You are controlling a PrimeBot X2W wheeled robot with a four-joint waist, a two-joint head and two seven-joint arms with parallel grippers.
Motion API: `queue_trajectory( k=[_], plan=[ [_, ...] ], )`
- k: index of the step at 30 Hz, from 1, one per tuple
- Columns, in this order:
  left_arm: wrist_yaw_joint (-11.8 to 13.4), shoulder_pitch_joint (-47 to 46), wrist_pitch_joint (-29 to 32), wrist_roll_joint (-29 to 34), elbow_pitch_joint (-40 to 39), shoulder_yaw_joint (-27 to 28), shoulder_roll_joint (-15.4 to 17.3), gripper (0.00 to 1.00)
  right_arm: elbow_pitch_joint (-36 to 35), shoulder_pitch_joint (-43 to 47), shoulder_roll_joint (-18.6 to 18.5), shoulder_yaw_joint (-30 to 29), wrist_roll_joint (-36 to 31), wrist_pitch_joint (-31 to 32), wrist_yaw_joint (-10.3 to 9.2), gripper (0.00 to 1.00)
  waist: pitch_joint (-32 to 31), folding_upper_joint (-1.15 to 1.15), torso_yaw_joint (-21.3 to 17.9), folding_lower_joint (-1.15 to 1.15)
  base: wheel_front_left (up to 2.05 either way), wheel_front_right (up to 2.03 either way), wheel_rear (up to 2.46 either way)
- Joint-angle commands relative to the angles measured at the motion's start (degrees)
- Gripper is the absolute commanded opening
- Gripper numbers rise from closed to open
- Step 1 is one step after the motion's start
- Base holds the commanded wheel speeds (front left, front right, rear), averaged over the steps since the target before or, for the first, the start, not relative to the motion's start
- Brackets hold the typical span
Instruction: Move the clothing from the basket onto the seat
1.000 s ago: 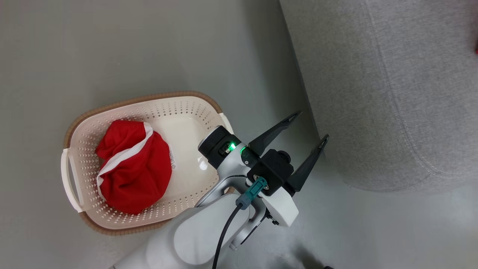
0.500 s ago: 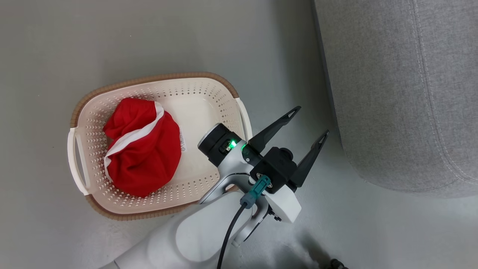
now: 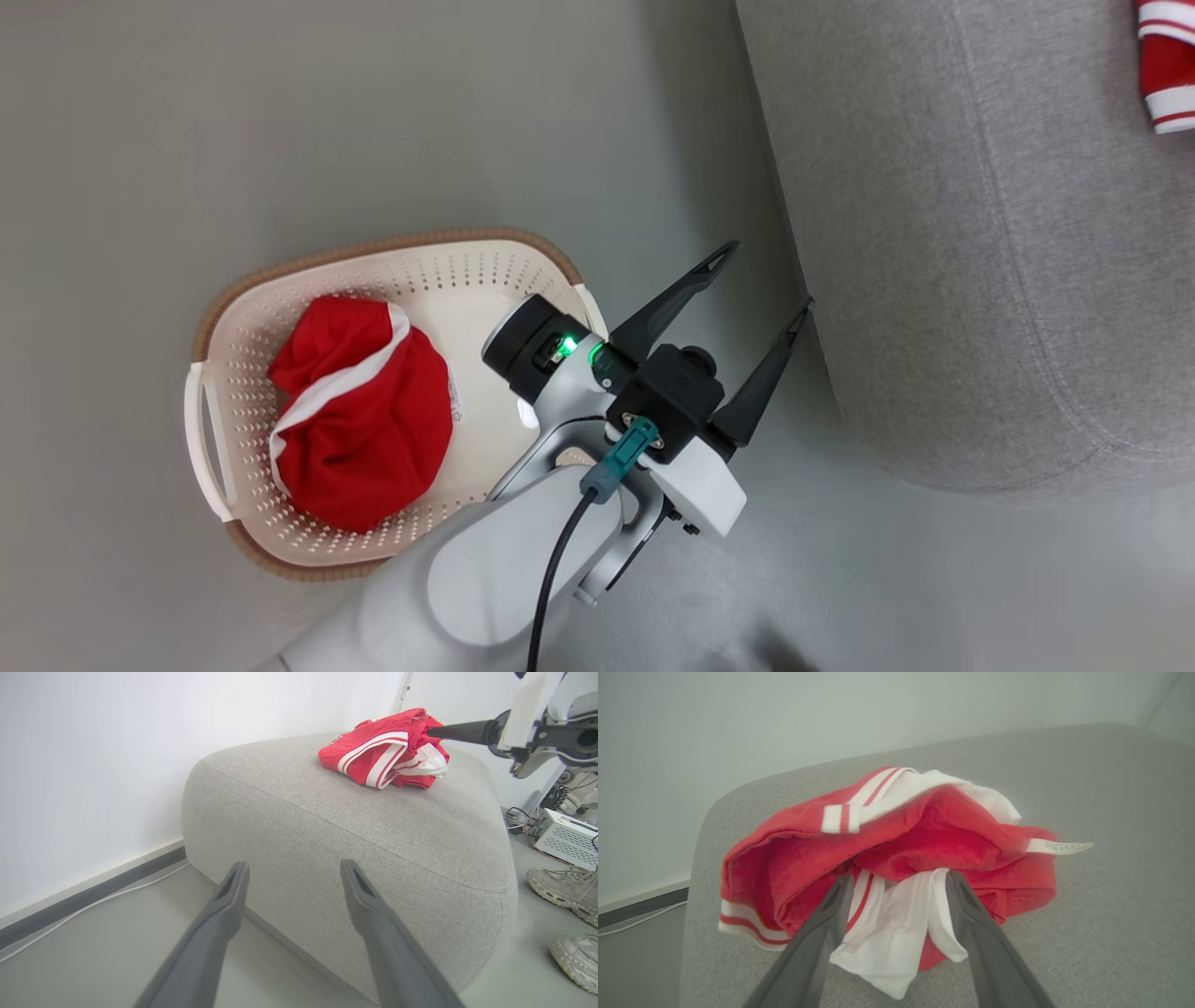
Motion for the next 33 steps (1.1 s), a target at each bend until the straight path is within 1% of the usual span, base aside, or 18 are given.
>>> queue_trajectory(
  k=[1, 8, 13, 20, 22, 23, 27, 28, 29, 33],
  plan=[
    [-0.37, 1.43, -0.28, -0.38, -1.66, 1.52, -0.44, 1.00, -1.32, 3.11, -2.17, 0.57, -0.26, -0.34, 0.16, 1.00, -1.39, 0.00, 0.13, 0.00, 0.00, 0.00, 0.00],
    [-0.37, 6.10, -0.28, 1.01, -2.75, 6.49, -0.44, 1.00, -6.02, 7.09, -1.08, 1.21, -2.17, -0.34, 0.16, 1.00, -6.53, 0.00, 1.43, 0.00, 0.00, 0.00, 0.00],
    [-0.04, 10.33, -0.28, 2.50, -4.09, 11.31, -0.44, 1.00, -9.72, 9.64, -0.05, 0.98, -3.17, -0.34, 0.16, 1.00, -10.44, 0.00, 3.17, 0.00, 0.00, 0.00, 0.00],
    [-0.97, 16.79, -0.28, 4.85, -4.95, 18.84, -0.44, 1.00, -14.57, 12.85, 1.68, -0.15, -4.51, -0.34, 0.16, 1.00, -15.81, 0.00, 6.03, 0.00, 0.00, 0.00, 0.00],
    [-1.19, 18.63, -0.28, 5.57, -5.22, 21.34, -0.44, 1.00, -15.51, 13.73, 2.28, -0.73, -4.69, -0.34, 0.16, 1.00, -17.32, 0.00, 6.95, 0.00, 0.00, 0.00, 0.00],
    [-1.57, 20.49, -0.28, 6.21, -5.56, 23.63, -0.44, 1.00, -16.47, 14.69, 2.73, -1.04, -5.29, -0.34, 0.16, 1.00, -18.82, 0.00, 7.91, 0.00, 0.00, 0.00, 0.00],
    [-2.53, 23.93, -0.28, 7.38, -6.00, 27.64, -0.44, 1.00, -18.09, 16.34, 3.60, -1.74, -6.71, -0.34, 0.16, 1.00, -21.52, 0.00, 9.73, 0.00, 0.00, 0.00, 0.00],
    [-2.53, 23.93, -0.28, 7.38, -6.00, 27.64, -0.44, 1.00, -18.09, 16.34, 3.60, -1.74, -6.71, -0.34, 0.16, 1.00, -21.52, 0.00, 9.73, 0.00, 0.00, 0.00, 0.00],
    [-2.89, 25.54, -0.28, 7.93, -6.14, 29.79, -0.44, 1.00, -18.79, 17.27, 4.20, -1.81, -7.46, -0.34, 0.16, 1.00, -22.84, 0.00, 10.52, 0.00, 0.00, 0.00, 0.00],
    [-3.14, 28.81, -0.28, 9.22, -6.59, 34.63, -0.44, 1.00, -20.15, 19.07, 5.77, -1.37, -9.16, -0.34, 0.16, 1.00, -25.36, 0.00, 11.61, 0.00, 0.00, 0.00, 0.00]
  ],
)
